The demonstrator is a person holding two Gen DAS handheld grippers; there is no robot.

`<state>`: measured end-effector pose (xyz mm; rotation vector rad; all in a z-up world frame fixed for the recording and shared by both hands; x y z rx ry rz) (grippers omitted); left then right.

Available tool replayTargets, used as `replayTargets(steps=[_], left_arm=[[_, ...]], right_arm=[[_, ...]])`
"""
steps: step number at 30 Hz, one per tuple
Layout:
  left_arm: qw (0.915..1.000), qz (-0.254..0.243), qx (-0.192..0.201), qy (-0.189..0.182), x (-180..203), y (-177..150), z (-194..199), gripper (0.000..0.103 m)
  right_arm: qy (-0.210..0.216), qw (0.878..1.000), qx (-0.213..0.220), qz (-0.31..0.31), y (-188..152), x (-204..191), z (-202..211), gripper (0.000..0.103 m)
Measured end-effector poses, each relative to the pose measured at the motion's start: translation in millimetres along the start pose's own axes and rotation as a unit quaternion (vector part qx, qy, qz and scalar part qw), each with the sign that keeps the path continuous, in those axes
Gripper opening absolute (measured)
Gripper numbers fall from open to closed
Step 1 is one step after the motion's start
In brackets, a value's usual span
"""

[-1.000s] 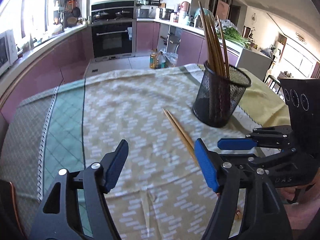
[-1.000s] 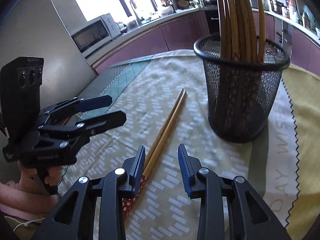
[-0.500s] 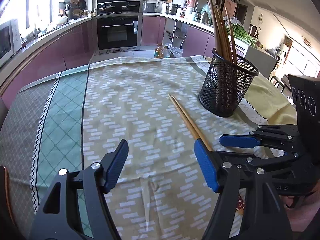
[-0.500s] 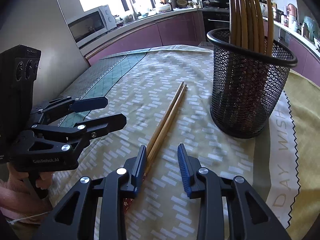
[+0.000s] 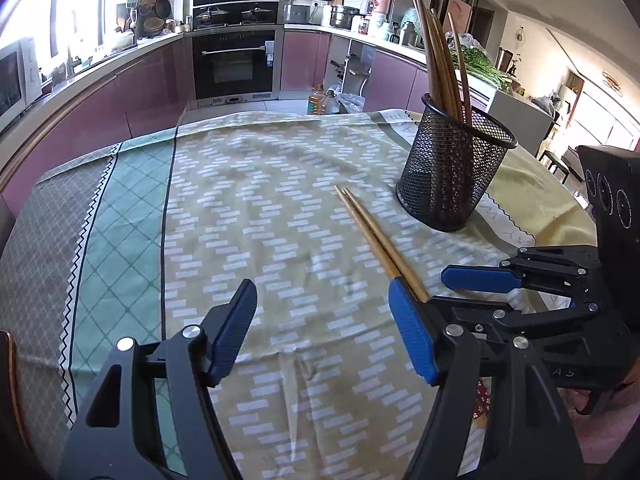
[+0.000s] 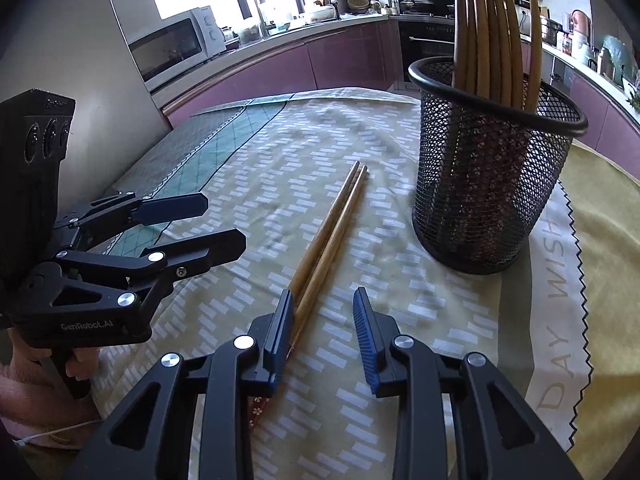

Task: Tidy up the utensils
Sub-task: 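Move both open tools back over the last two chopsticks, then close the right tool on a chopstick while the left tool grasps the other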

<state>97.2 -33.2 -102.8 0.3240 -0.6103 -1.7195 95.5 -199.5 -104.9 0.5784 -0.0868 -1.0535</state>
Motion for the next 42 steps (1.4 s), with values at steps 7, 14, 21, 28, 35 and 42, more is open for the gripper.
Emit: replayTargets(steps=[7,14,21,28,35,42], left_arm=[[1.0000,-0.001,-0.001,0.000,0.3,-0.3,-0.3,0.068],[1.0000,-0.004,-0.003,-0.001,2.0,-1.1,-2.4,0.068],[0.9999,-0.007,-0.007,-0.003,1.8,-0.2,-5.8,0.068],[0.9996,-0.016,-0.018,-0.014,7.0,5.8,-11.8,0.065],[0.9978,-0.031,-0.037,-0.046,21.4,14.6,-27.9,0.054],[0.9972,-0.046,-0.051,-0.032,33.1,22.3,-44.1,0.040]], right_arm=[[-0.008,1.000,-0.004,0.000,1.8,0.2,-1.2,0.024],[-0.013,1.000,-0.006,-0.001,3.5,0.5,-2.1,0.022],[-0.019,1.000,-0.003,-0.002,11.7,1.6,-6.5,0.022],[-0.005,1.000,0.001,-0.028,11.9,14.5,-5.2,0.007],[0.002,0.999,0.004,-0.047,6.1,25.6,0.5,0.006],[0.005,0.998,0.006,-0.055,1.3,32.1,4.3,0.006]])
Point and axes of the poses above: each gripper's, at about its wrist camera, not at the fingertips, and z roughly against the way its jaws point, x to its right, y to its top, the point moved 2 cm from there along -z, roughly the way its jaws point, and after that the axes turned 9 degrees about -x, right-handed, at the moved point
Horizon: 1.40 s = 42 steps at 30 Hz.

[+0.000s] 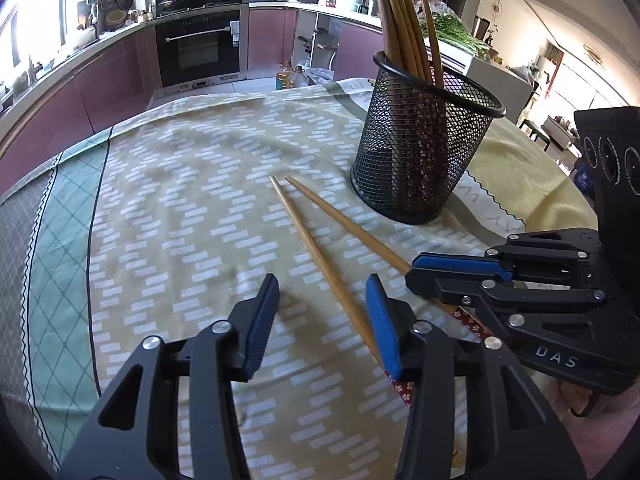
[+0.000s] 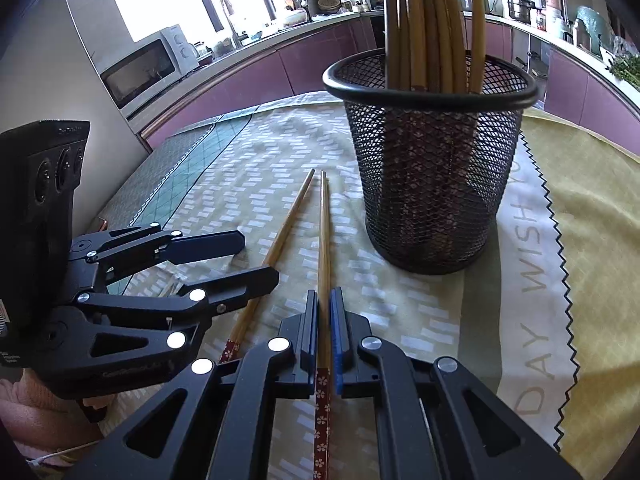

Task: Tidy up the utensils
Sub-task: 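Close the right tool on a chopstick while the left tool grasps the other, then lift the chopsticks upright toward the mesh cup with both tools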

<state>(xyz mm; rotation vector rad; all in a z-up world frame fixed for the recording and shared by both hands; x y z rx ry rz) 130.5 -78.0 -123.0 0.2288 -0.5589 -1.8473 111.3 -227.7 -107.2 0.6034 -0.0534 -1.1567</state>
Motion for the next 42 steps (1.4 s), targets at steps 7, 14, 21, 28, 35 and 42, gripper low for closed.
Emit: replayTargets(steps=[7,14,21,28,35,42], left_arm=[[1.0000,0.000,-0.003,-0.006,-2.9,0.9,-2.0,0.016],[0.9999,-0.002,-0.007,-0.009,-4.9,-9.4,4.2,0.009],[0.9999,-0.008,-0.012,-0.001,-3.2,-8.1,3.2,0.018],[0.9998,-0.017,-0.012,0.007,0.5,-0.5,-1.7,0.018],[0.9999,-0.002,-0.006,0.010,-1.7,-0.1,-2.7,0.009],[0.9998,0.018,0.000,-0.007,-8.7,-4.1,3.4,0.008]], right_arm=[[0.011,1.000,0.006,-0.003,-2.0,2.5,4.6,0.005],[0.020,1.000,0.004,0.008,-4.8,-1.7,6.4,0.006],[-0.008,1.000,-0.004,0.028,0.9,-9.2,-1.5,0.007],[-0.027,0.999,-0.001,0.047,8.1,-16.0,-9.2,0.011],[-0.019,0.999,-0.001,0.037,11.2,-12.0,-9.8,0.006],[0.009,1.000,0.012,0.027,7.7,-5.6,5.0,0.006]])
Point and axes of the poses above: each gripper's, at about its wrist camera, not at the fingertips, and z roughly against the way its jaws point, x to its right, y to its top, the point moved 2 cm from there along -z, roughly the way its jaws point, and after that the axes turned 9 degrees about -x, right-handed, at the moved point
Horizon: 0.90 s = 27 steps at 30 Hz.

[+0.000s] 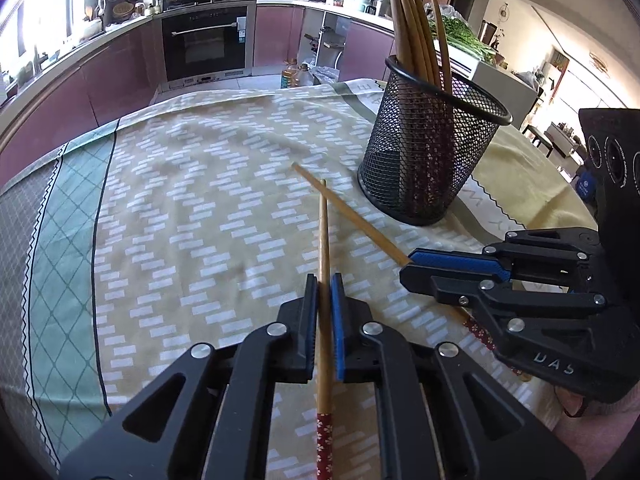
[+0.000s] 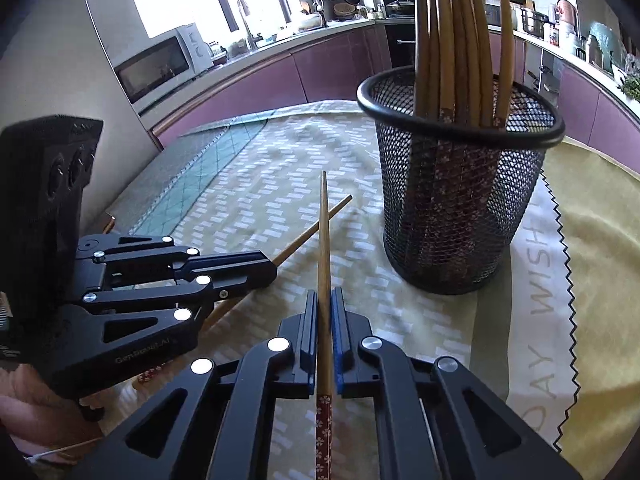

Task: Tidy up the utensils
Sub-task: 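Lift the chopsticks upright toward the mesh cup with both tools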

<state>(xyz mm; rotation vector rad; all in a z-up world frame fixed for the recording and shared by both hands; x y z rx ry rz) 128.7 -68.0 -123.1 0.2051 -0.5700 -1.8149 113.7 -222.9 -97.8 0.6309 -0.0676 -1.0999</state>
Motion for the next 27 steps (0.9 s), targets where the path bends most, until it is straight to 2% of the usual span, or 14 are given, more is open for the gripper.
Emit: replayTargets(steps=[12,27], left_arm=[[0.9990,0.012,0.029,-0.033,-4.1,-2.3,31.2,0.008],[0.9963,0.009,0.058,-0.064,-0.4,-0.4,57.3,0.007]], right_arm=[[0.027,0.999,0.038,0.003,0.1,-3.9,29.9,0.006],[0.036,0.997,0.069,0.010,-2.3,-2.0,54.9,0.006]])
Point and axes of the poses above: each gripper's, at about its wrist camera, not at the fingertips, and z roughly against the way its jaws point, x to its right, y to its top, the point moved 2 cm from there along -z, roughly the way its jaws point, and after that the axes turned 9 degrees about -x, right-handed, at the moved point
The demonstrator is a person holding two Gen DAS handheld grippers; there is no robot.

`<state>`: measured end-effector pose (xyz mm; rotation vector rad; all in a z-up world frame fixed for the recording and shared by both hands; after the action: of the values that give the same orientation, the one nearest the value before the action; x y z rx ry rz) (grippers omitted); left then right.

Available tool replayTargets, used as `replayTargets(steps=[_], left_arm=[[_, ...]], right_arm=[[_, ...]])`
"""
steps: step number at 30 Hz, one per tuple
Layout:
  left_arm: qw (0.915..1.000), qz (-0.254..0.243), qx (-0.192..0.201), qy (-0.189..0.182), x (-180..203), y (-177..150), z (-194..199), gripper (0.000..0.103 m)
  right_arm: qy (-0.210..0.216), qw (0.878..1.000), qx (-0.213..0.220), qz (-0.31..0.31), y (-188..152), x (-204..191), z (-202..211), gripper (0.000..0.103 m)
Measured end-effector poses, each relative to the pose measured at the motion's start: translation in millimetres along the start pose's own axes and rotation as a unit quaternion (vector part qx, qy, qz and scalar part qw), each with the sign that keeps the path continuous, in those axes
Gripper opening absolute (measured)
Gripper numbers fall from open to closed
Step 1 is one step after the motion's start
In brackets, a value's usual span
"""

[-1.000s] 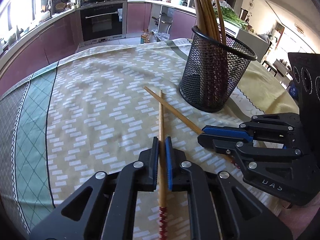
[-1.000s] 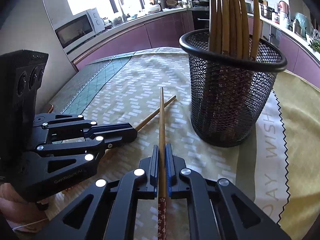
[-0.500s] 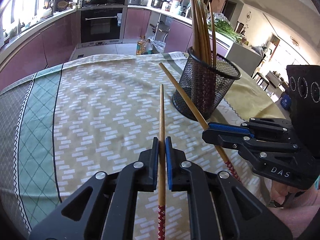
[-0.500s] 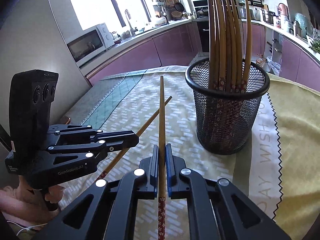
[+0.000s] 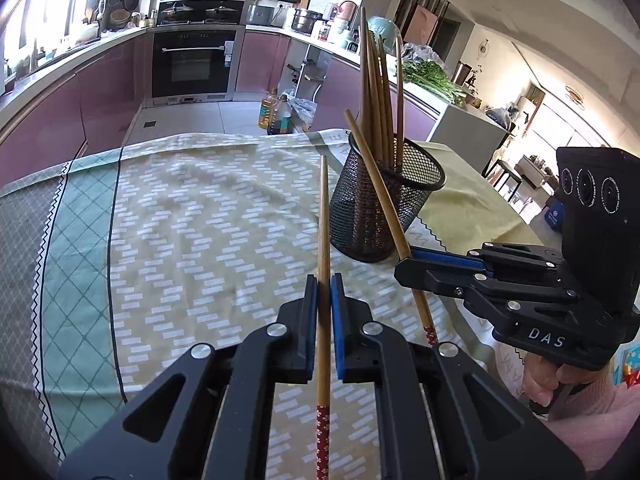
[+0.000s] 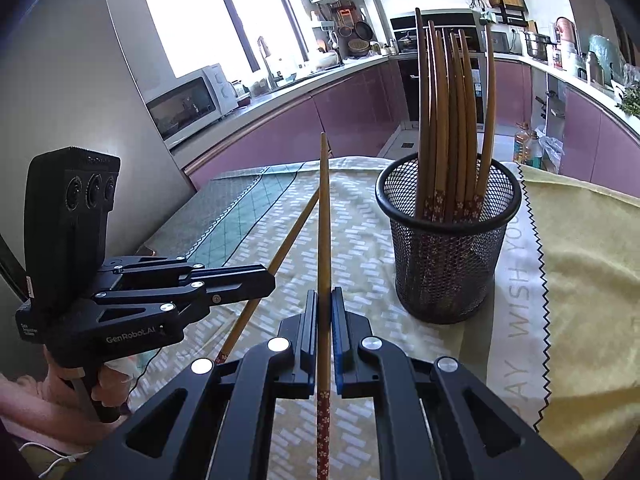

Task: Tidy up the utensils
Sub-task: 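Lift the chopsticks upright toward the mesh cup with both tools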

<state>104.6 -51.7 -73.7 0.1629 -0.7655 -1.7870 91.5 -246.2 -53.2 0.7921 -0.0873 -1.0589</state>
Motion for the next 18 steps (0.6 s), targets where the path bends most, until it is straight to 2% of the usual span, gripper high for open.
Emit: replayTargets(steps=[18], left_arm=[[0.9995,-0.007,0.018,-0.024,3.8,4.4,14.9,0.007]], right_arm=[[0.001,1.000,0.023,0.001,-1.1,5.4,17.4,0.006]])
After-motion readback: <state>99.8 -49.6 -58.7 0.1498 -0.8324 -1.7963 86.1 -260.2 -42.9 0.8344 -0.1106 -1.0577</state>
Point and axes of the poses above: each gripper's, at about its wrist camera, not at the fingertips, and z roughly against the way its jaws point, x to its right, y to its top, the point moved 2 cm from there along -z, roughly the way its jaws point, and after that the axes turned 9 degrees about -x, right-handed, at the moved point
